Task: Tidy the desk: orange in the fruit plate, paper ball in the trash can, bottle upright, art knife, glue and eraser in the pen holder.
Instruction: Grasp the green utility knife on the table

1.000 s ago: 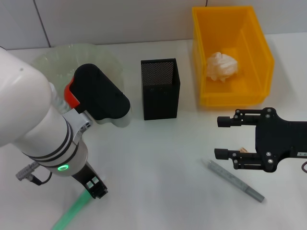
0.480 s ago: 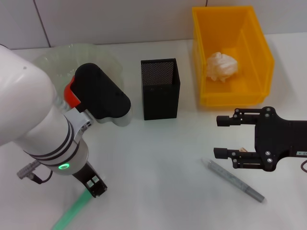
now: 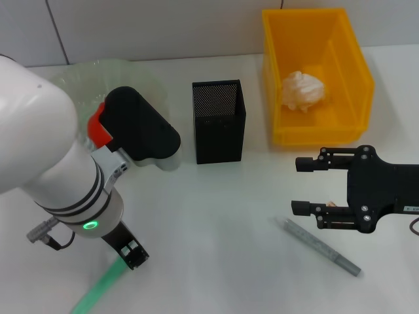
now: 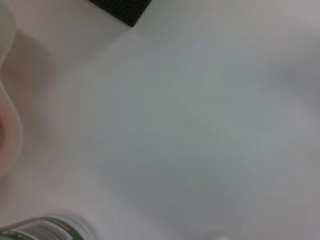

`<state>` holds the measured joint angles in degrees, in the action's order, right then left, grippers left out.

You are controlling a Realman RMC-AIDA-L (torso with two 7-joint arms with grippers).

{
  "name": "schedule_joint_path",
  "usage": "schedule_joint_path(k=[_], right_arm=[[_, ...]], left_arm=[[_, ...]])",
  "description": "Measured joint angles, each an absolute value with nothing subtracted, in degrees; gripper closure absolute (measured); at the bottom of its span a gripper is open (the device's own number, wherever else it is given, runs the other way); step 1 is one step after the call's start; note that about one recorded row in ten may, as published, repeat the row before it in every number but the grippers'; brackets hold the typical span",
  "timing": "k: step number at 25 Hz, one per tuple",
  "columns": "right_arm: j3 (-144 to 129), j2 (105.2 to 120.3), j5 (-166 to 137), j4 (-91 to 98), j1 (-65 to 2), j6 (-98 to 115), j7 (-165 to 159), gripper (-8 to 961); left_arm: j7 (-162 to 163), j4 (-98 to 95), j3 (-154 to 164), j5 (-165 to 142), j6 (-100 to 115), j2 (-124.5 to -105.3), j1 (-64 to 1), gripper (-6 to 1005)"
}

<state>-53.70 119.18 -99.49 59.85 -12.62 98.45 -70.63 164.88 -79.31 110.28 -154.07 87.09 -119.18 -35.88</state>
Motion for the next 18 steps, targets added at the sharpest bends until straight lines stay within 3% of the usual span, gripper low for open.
schedule_joint_path(k=[18], right_arm=[[-53.6,119.09,-99.5,59.9,-12.7,98.3,-70.6,301]], left_arm=[[164.9,-79.1,108.2,-152.6,87.4,-119.18,-36.1,791]])
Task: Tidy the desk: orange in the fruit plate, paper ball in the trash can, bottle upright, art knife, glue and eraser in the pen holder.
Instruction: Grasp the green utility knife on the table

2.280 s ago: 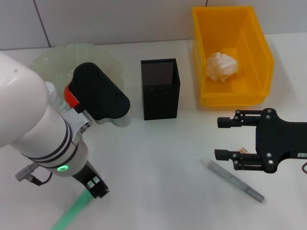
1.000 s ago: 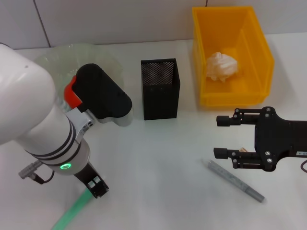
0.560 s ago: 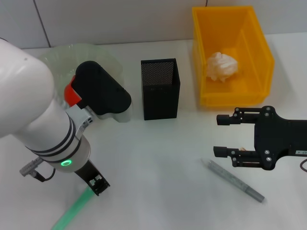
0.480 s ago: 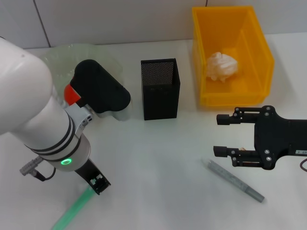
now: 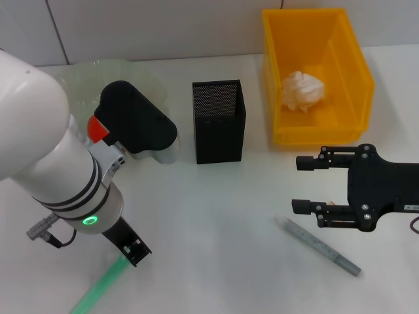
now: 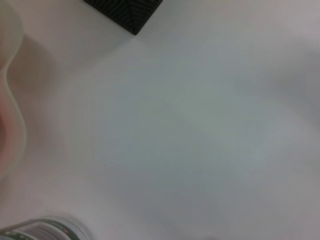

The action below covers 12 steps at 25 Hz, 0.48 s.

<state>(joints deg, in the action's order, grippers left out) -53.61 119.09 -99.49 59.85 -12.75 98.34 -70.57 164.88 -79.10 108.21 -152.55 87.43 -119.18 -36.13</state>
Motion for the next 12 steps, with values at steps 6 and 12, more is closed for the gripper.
schedule_joint_path(k=[6,12], right_arm=[[-53.6,119.09,-99.5,59.9,-12.8,98.5,-70.6,302],[-53.6,119.09,-99.5,59.9,-12.8,98.6,-70.6,301]], left_arm=[[164.9,-78.7,108.2,-152.6,87.4,-119.18,-36.1,790],[164.9,-78.6,108.2,-152.7,87.3,-119.18,-36.0,780]])
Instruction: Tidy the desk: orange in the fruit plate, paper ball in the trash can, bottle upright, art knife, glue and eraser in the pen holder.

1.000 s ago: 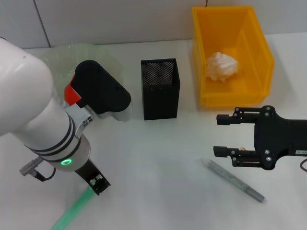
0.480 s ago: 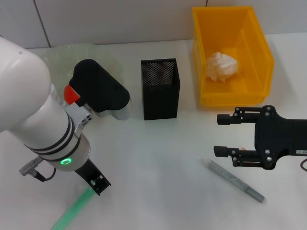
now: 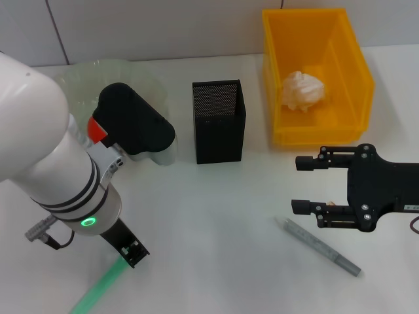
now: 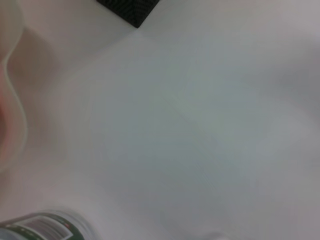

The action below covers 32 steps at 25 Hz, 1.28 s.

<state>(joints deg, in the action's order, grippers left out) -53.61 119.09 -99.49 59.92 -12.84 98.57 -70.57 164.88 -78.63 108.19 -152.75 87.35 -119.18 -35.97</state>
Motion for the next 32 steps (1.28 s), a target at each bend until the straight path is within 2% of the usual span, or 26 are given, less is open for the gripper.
schedule_joint_path(k=[32], right_arm=[[-53.6,119.09,-99.1,60.4,-12.5,99.3,-70.6,312]], left_arm=[[164.9,-76.3,105.0,-151.8,87.4,-119.18,-36.6,811]])
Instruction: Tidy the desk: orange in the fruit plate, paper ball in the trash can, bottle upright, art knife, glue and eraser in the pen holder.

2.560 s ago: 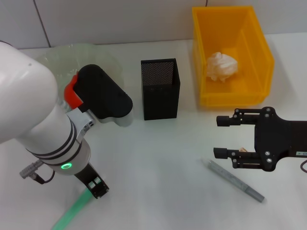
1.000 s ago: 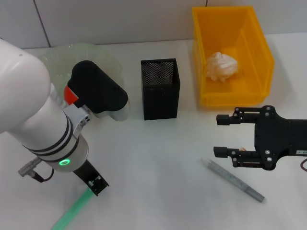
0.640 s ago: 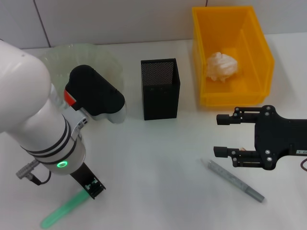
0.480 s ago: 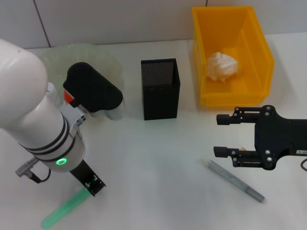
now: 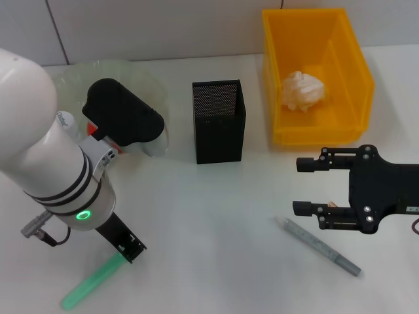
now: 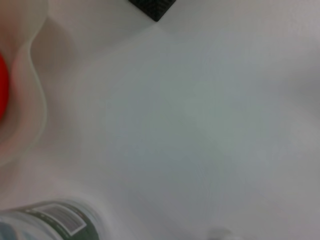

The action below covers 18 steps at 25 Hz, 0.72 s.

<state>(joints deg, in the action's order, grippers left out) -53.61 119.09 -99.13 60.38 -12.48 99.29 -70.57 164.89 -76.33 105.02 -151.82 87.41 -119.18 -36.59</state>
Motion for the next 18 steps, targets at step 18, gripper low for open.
schedule_joint_path(k=[18], right_arm=[[-52.4,119.09,-99.0,60.1,-12.9,98.9,-70.5,313]], left_arm=[[164.8,-80.3,105.9,-150.5,86.6,-119.17,-36.8,811]])
